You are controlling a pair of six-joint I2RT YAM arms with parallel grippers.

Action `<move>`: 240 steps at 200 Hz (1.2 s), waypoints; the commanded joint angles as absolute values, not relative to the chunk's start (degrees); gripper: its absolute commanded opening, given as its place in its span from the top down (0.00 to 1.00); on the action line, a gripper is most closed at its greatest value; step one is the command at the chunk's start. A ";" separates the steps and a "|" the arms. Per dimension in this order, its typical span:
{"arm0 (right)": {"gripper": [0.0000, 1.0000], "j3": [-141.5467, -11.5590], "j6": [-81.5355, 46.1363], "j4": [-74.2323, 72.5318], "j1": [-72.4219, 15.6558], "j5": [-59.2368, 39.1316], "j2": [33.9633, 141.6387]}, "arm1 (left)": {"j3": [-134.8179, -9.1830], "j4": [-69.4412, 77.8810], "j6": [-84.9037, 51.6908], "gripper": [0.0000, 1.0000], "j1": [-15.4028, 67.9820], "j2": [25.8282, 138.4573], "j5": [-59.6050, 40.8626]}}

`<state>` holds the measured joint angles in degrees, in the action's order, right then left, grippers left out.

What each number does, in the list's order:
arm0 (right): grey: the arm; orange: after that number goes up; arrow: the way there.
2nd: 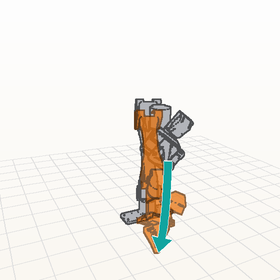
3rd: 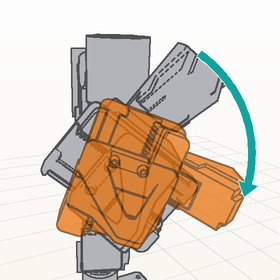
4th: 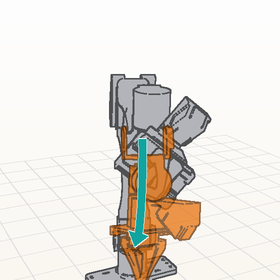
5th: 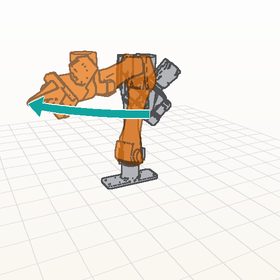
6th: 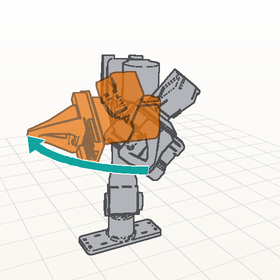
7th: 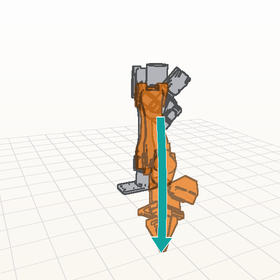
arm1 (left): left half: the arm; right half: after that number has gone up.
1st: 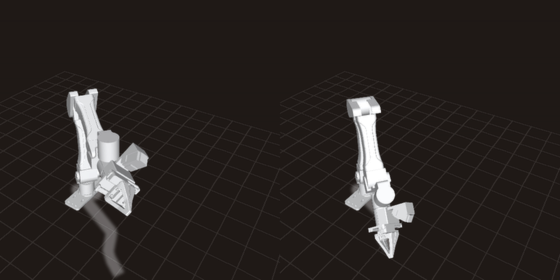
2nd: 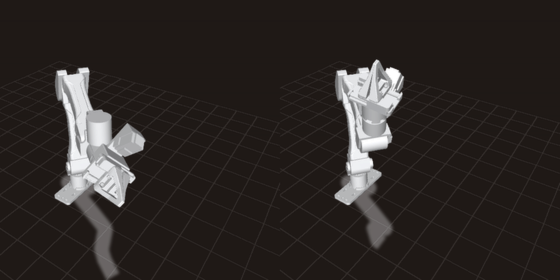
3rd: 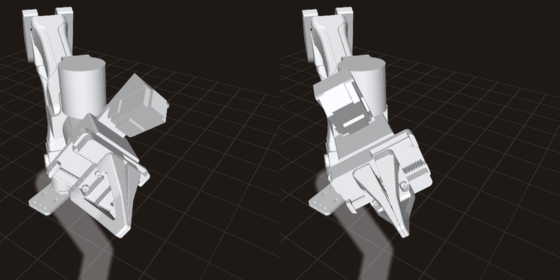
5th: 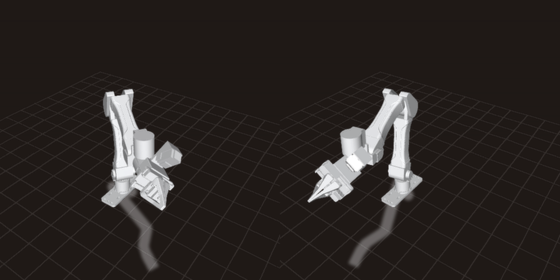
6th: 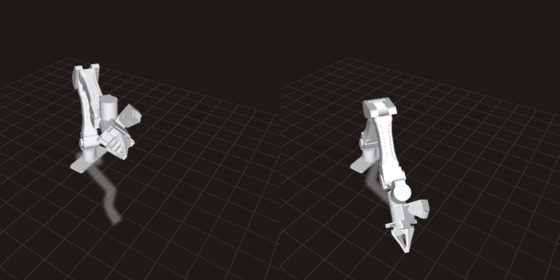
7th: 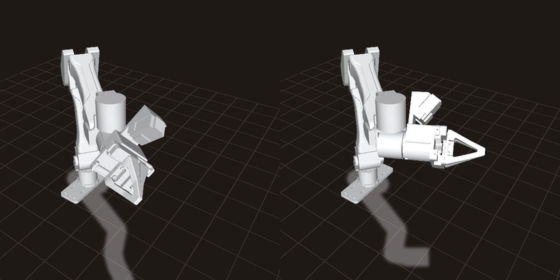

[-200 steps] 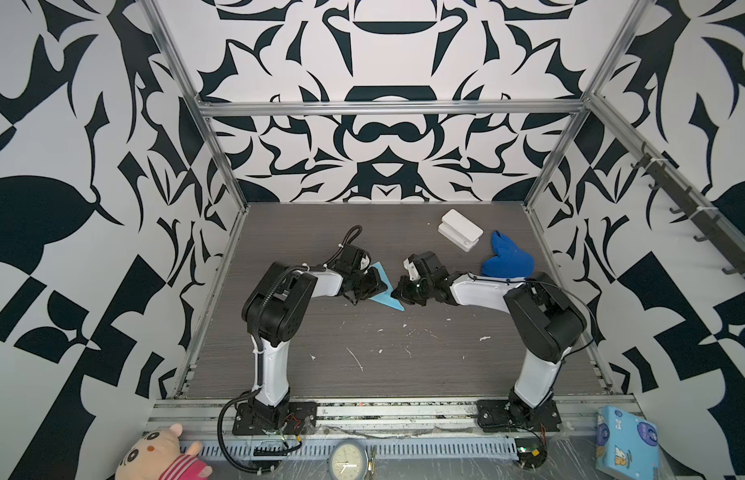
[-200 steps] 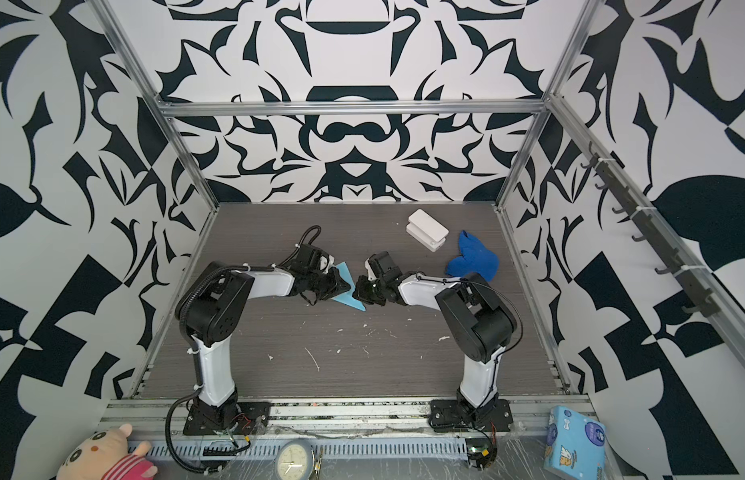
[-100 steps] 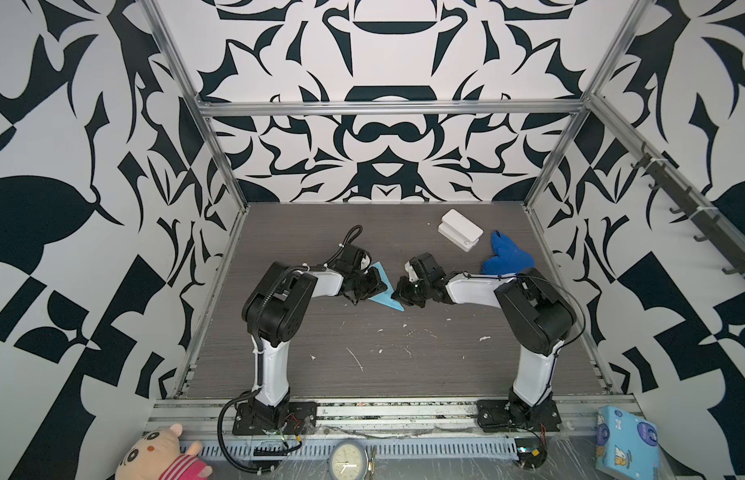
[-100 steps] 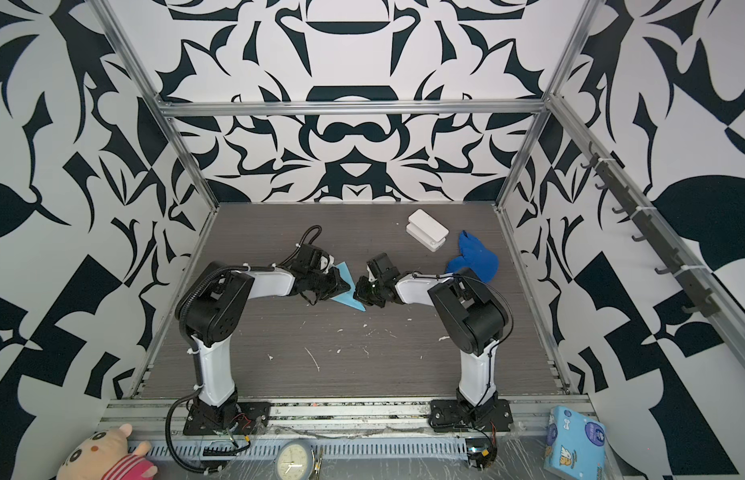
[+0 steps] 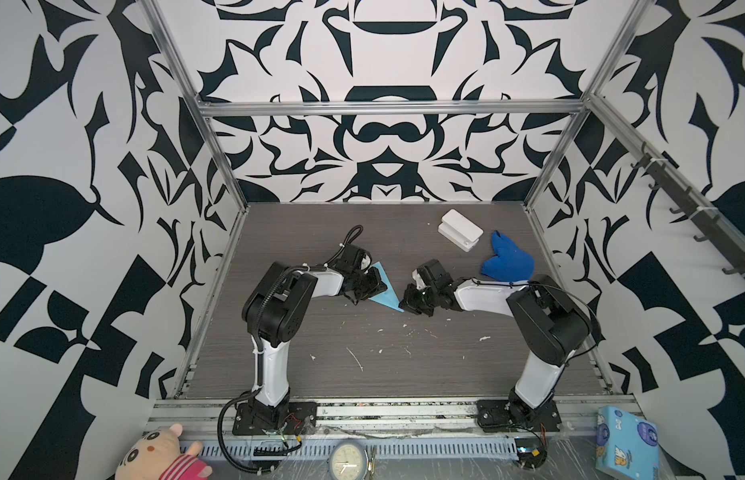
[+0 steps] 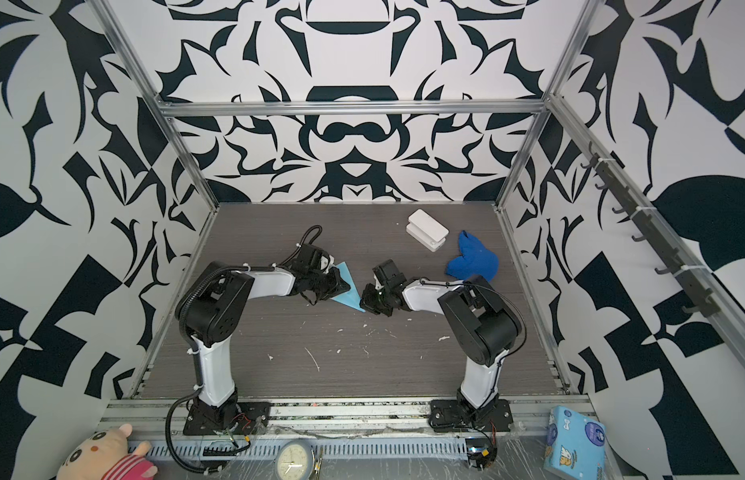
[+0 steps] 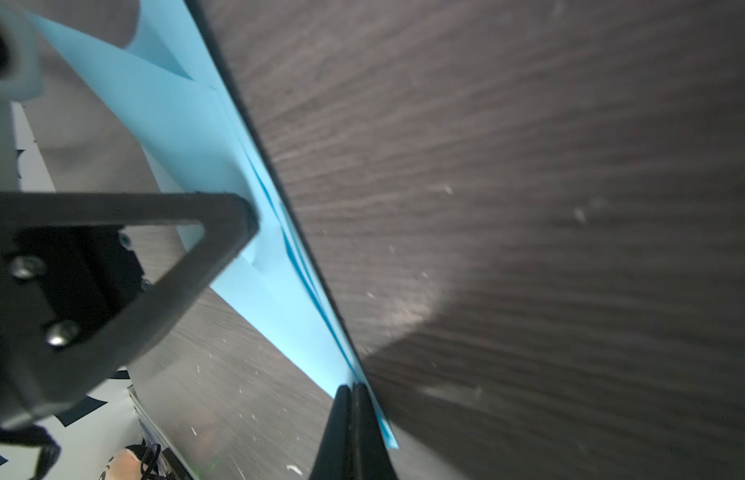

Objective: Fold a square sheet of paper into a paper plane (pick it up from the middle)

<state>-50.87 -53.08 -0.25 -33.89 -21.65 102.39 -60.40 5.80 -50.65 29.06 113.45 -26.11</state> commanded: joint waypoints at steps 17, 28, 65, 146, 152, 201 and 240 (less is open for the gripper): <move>1.00 -49.48 -53.46 2.46 -34.23 -21.53 100.78 | -59.84 -0.44 -50.57 0.92 29.03 115.67 -21.08; 1.00 -49.89 -53.01 2.88 -34.20 -20.98 99.94 | -59.85 -0.45 -50.55 0.92 29.01 115.67 -21.07; 1.00 -54.07 -49.57 4.04 -34.84 -20.73 98.30 | -60.12 -0.66 -50.60 0.92 29.00 115.92 -21.36; 1.00 -63.75 -49.29 2.70 -35.56 -21.11 108.62 | -60.16 -1.05 -50.77 0.92 29.00 116.00 -21.27; 1.00 -63.87 -49.44 2.59 -35.51 -20.93 108.94 | -60.12 -1.05 -50.73 0.92 29.01 115.93 -21.27; 1.00 -63.01 -50.10 3.29 -35.53 -19.60 109.01 | -60.13 -1.18 -50.71 0.92 29.00 115.82 -21.05; 1.00 -58.96 -50.32 3.51 -35.45 -19.26 105.58 | -60.19 -1.41 -50.80 0.92 28.92 116.07 -20.78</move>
<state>-61.36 -49.98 2.48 -35.38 -20.80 109.60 -60.88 4.89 -50.96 29.06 113.45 -25.69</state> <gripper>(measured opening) 0.045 0.076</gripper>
